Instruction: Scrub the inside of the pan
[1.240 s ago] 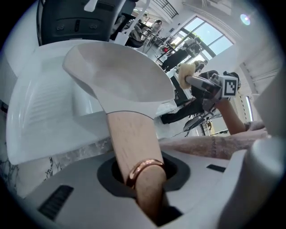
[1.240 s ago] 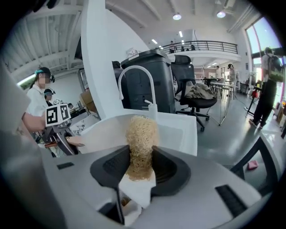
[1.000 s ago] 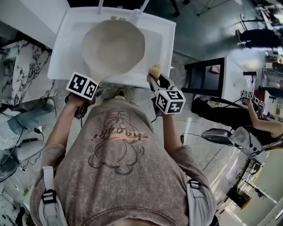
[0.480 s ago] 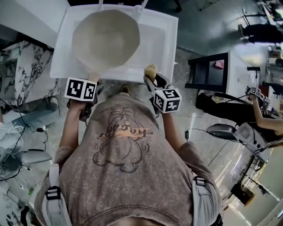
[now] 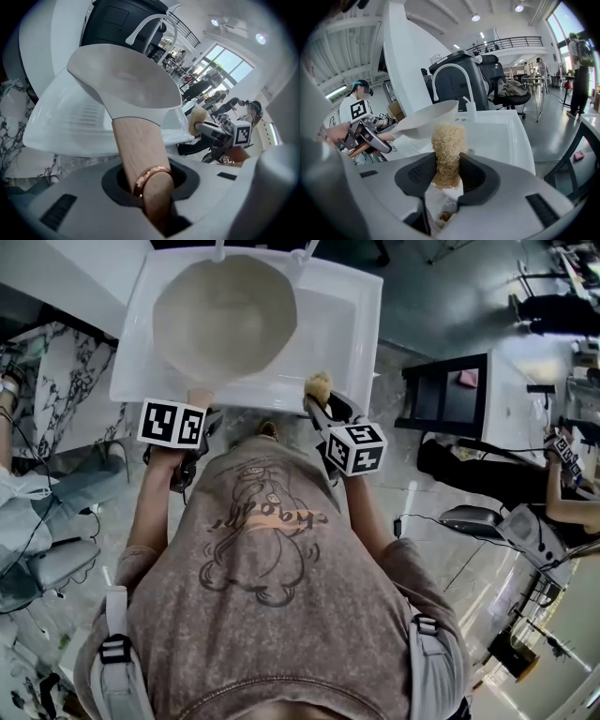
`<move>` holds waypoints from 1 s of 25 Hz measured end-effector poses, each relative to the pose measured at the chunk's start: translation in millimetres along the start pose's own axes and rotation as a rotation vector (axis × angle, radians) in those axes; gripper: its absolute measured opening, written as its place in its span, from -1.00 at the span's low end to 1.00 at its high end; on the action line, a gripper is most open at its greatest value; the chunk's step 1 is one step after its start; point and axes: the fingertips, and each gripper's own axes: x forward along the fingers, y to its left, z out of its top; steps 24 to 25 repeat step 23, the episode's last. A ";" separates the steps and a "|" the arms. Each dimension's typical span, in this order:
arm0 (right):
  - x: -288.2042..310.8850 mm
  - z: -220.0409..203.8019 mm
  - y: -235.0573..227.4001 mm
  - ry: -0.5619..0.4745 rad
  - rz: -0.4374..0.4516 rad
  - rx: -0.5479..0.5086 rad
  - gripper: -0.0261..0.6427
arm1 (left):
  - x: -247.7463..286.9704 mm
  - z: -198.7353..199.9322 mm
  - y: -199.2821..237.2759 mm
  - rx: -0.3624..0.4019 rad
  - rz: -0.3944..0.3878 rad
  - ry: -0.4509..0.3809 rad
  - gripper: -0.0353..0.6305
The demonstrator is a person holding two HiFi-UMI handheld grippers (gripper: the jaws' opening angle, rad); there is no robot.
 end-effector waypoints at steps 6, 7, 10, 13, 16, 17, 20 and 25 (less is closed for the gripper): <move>4.8 2.9 3.9 0.012 0.010 -0.008 -0.45 | 0.3 -2.3 -2.4 -0.003 -0.011 0.006 -0.59; 5.3 2.5 3.9 0.013 0.010 -0.007 -0.45 | 0.8 -2.6 -2.1 -0.004 -0.010 0.006 -0.59; 6.4 0.7 2.8 0.018 0.010 -0.003 -0.45 | 4.1 -2.6 0.1 -0.009 -0.002 0.005 -0.59; 7.7 -0.6 2.9 0.025 0.013 -0.001 -0.45 | 5.3 -0.8 1.6 -0.019 0.000 0.005 -0.59; 10.1 0.3 3.1 0.026 0.013 0.002 -0.45 | 3.4 0.4 2.3 -0.023 -0.001 0.001 -0.58; 11.1 1.3 2.8 0.025 0.013 0.004 -0.45 | 2.8 0.6 2.4 -0.022 -0.001 -0.001 -0.58; 11.7 4.7 1.6 0.020 0.014 0.005 -0.45 | 2.2 0.1 1.5 -0.023 0.002 -0.002 -0.58; 10.5 7.7 0.8 0.014 0.018 0.002 -0.45 | 2.2 -1.6 0.1 -0.030 0.002 0.000 -0.58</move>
